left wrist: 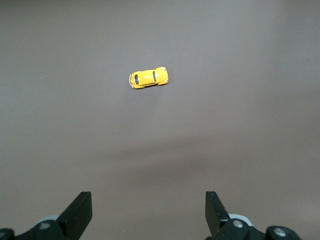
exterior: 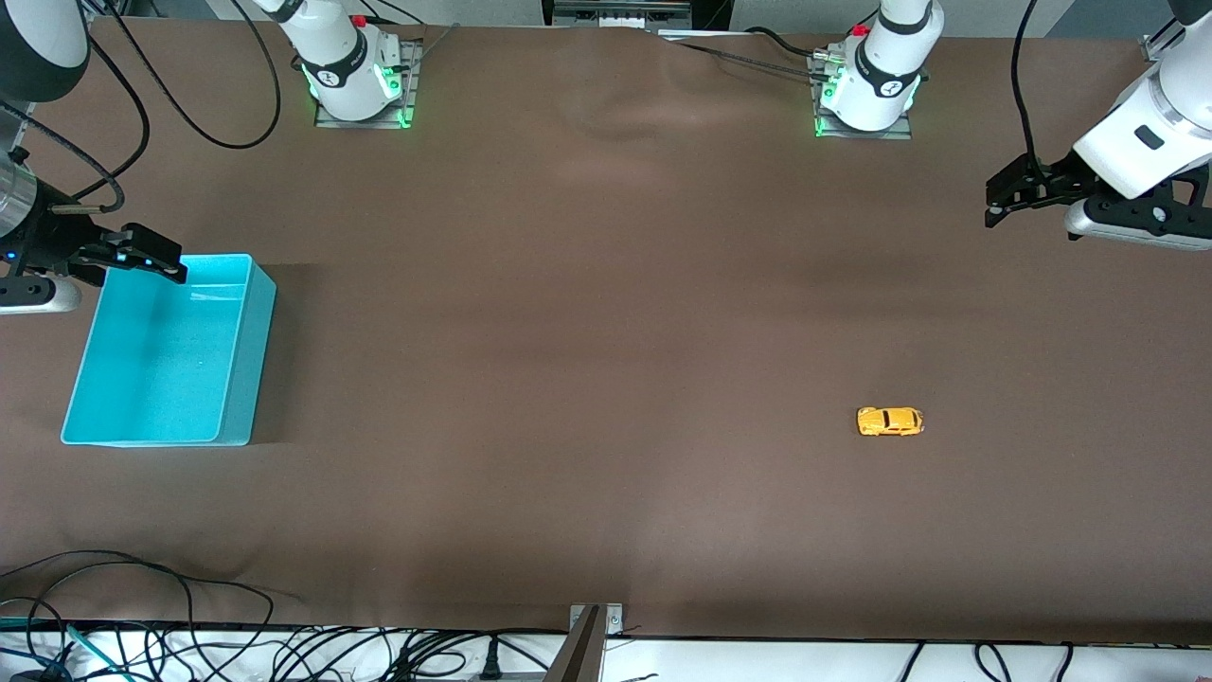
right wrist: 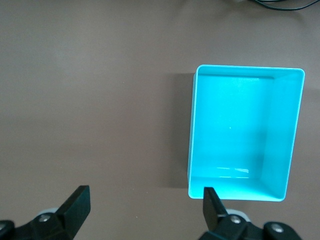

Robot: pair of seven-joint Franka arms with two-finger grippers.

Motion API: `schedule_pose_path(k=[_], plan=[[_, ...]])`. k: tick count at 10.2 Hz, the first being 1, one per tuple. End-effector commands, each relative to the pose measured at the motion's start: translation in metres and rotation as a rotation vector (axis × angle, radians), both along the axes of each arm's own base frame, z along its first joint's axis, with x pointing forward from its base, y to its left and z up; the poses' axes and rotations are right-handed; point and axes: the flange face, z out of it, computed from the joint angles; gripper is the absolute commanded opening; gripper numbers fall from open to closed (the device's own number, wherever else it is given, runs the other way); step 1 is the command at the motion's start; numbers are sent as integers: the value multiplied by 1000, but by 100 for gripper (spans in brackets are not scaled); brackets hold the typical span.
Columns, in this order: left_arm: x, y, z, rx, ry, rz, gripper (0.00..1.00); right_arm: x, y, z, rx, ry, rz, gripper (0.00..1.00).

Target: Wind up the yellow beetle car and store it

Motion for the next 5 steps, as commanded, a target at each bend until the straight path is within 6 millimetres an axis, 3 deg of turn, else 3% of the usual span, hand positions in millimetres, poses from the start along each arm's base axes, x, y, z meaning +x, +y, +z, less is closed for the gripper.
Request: schedule_pose_path(k=[1,5], plan=[[4,-1,5,-2,9,3,100,-5,1,14,14,-5,-2,100],[4,-1,5,-3,9,3,100,-20,0,22,10,55,-5,100]])
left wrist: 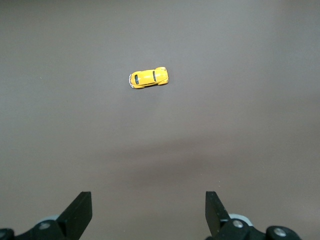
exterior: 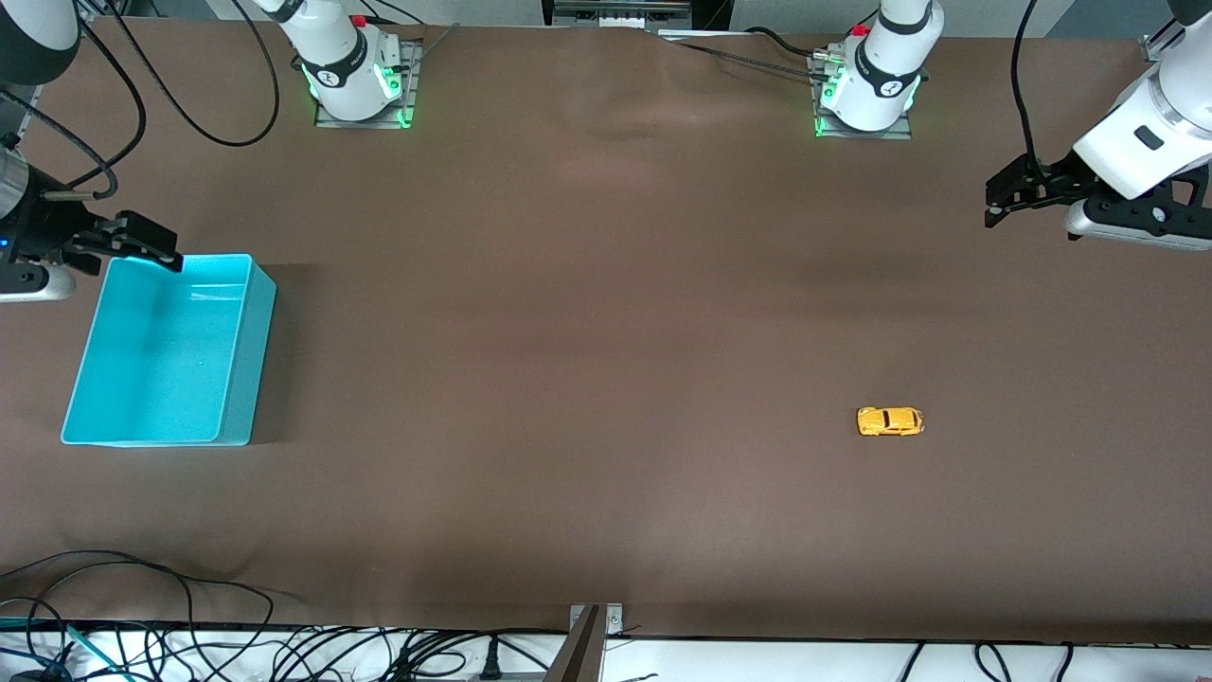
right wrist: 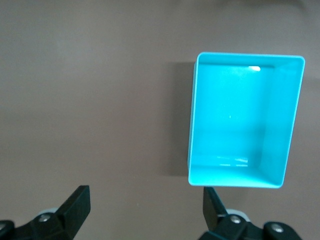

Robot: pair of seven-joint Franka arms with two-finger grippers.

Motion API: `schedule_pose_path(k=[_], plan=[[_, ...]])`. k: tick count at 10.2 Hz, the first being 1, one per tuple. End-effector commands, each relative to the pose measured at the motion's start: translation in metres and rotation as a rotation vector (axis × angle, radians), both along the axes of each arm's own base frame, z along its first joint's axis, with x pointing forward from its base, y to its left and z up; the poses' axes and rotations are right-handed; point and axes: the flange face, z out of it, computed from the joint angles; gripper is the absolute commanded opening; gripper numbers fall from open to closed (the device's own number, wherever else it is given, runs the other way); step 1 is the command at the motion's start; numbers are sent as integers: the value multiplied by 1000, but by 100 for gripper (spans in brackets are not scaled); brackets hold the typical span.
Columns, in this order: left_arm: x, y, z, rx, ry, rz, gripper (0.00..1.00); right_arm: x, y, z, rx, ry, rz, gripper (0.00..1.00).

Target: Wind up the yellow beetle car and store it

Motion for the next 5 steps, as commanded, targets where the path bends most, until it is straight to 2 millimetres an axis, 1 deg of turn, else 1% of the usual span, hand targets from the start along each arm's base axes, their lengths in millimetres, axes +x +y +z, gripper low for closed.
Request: schedule_pose_path(k=[1,2,3,4,5], plan=[[4,-1,5,-2,9,3,100,-1,-2,21,13,-19,5,100],[4,-1,6,-3,7,3,100,2,-2,23,11,-28,-4,100],[4,-1,5,-2,9,3,100,8,3,20,7,-47,-4,100],[4,-1,5,-2,9,3,100,17,4,16,12,-80,1,100],[4,-1,5,-2,9,3,100,23,3,7,20,-80,-2,100]])
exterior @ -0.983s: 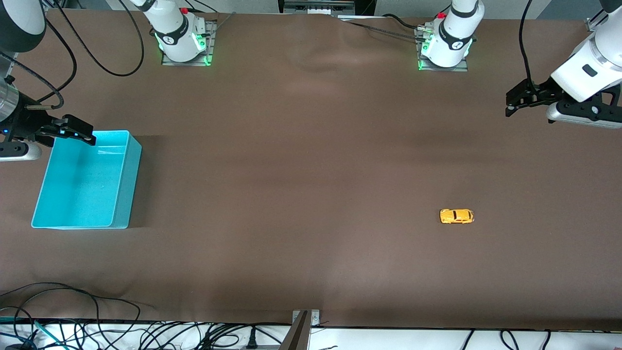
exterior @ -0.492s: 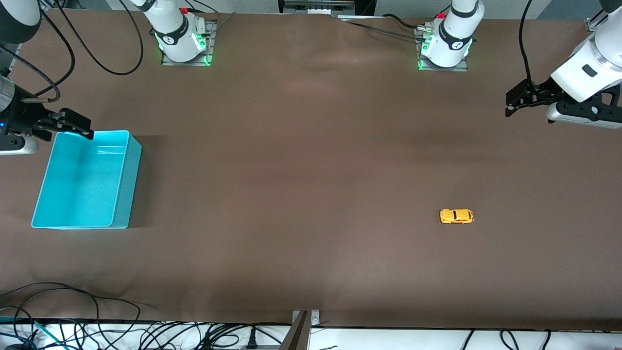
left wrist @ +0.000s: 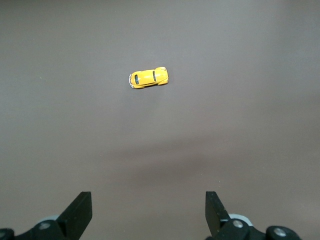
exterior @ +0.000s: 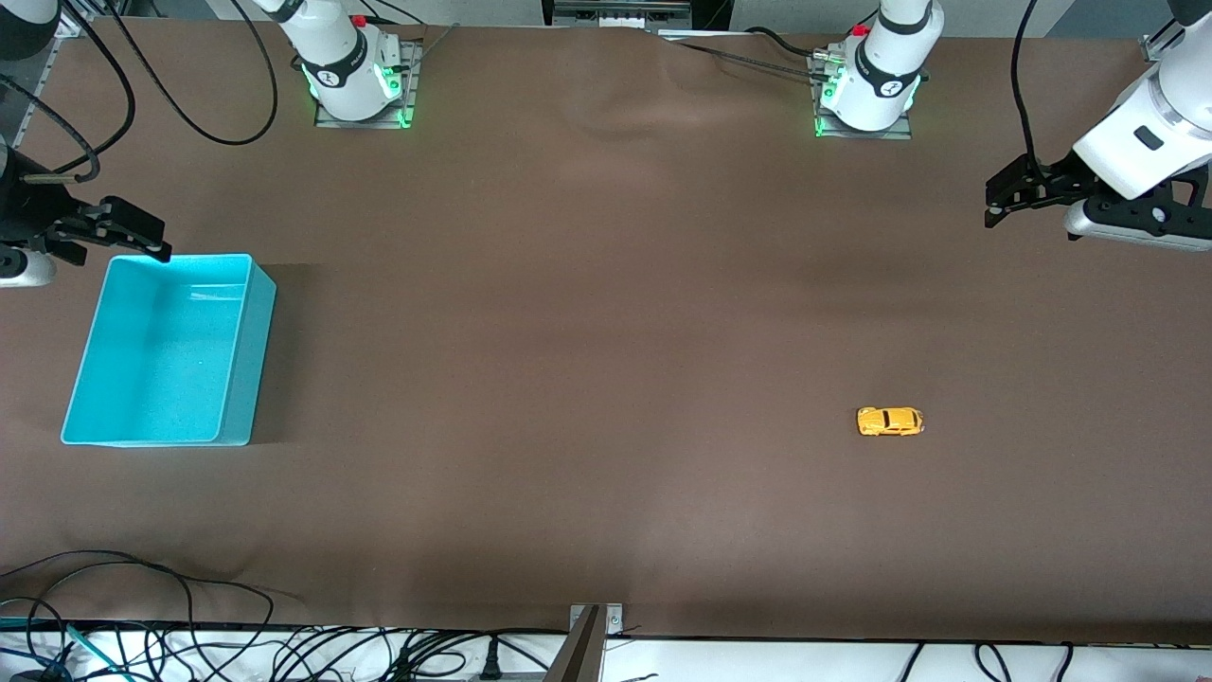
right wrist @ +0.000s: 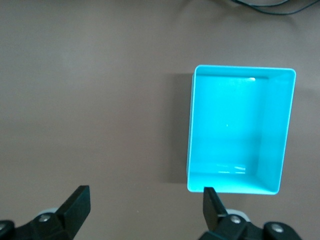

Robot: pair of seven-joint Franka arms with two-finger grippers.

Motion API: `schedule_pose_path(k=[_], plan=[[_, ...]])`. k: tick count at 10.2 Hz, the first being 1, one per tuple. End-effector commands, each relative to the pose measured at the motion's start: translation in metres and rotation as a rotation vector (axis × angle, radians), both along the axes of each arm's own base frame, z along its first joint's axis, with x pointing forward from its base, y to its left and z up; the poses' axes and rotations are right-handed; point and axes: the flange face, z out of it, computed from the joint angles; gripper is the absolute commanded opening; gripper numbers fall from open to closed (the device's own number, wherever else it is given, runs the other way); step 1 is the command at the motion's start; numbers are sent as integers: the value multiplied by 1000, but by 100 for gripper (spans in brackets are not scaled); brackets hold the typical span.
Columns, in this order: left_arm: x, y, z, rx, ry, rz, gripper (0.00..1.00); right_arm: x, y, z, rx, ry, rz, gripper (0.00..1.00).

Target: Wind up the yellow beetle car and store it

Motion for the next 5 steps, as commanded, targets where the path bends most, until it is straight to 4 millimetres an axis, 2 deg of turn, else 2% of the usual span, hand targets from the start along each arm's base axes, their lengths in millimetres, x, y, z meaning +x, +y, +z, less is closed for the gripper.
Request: schedule_pose_path(k=[1,2,5], plan=[[4,-1,6,-3,7,3,100,14,5,-10,18,-5,-3,100],[4,1,5,-2,8,6,100,18,10,-17,16,6,8,100],[4,2,6,-3,7,7,100,19,4,-26,15,29,-4,100]])
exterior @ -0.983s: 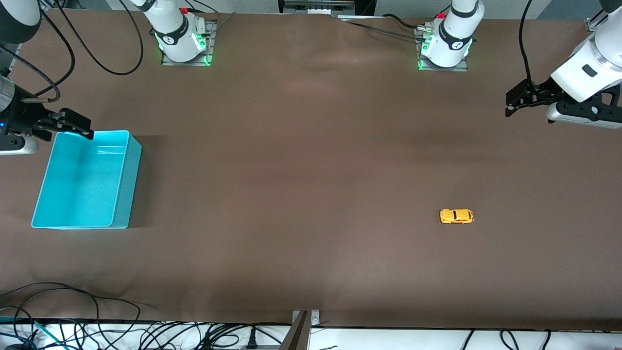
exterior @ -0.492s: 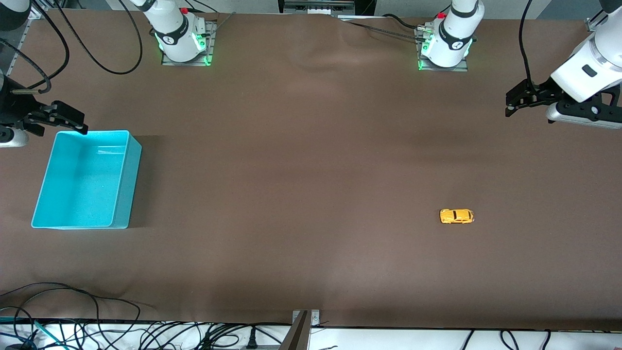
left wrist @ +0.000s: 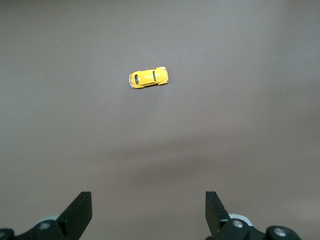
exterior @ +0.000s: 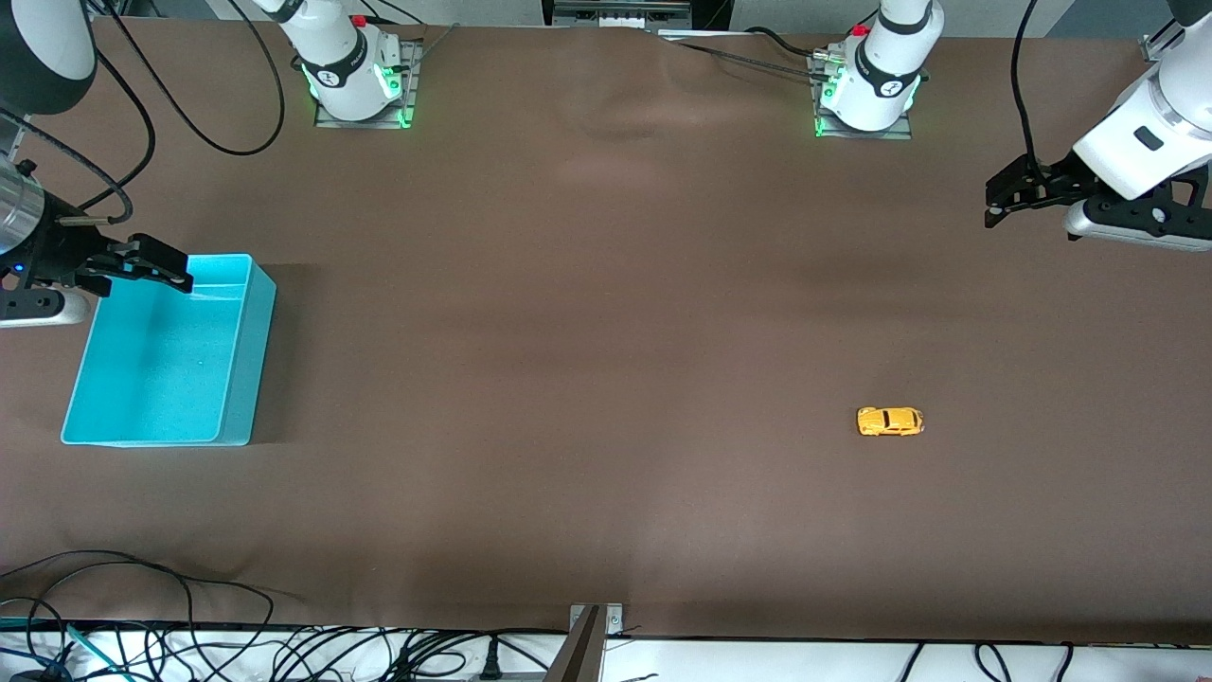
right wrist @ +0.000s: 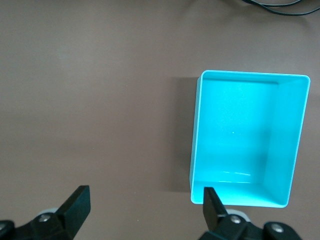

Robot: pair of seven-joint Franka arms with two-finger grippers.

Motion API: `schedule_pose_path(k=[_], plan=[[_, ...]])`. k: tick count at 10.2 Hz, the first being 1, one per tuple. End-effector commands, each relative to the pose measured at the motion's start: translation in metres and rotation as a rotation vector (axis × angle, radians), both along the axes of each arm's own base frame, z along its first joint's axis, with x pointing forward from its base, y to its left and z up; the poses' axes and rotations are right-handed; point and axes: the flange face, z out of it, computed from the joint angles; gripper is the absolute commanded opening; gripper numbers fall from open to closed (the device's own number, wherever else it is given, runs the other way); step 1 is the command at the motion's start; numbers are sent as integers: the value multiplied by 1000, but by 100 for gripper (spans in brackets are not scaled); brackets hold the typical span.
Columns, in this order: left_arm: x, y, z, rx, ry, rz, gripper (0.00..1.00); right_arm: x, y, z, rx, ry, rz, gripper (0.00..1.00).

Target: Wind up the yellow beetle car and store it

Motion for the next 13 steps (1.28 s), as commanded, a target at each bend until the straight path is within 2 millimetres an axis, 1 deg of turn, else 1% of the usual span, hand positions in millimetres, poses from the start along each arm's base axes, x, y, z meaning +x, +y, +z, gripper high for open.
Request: schedule_pose_path(k=[1,2,3,5,12,13], plan=[[4,1,6,-3,6,7,100,1,-4,4,17,6,-20,100],[4,1,6,-3,6,6,100,-1,-4,12,14,-5,-11,100],[4,0,6,-3,6,4,100,-5,-2,15,8,6,-6,100],[4,0,6,-3,6,4,100,-8,-4,18,6,16,-10,100],[4,2,6,-4,7,6,100,-5,0,10,9,29,-6,100],[7,1,-1,-4,20,-4,100,-5,1,8,8,32,-3,100]])
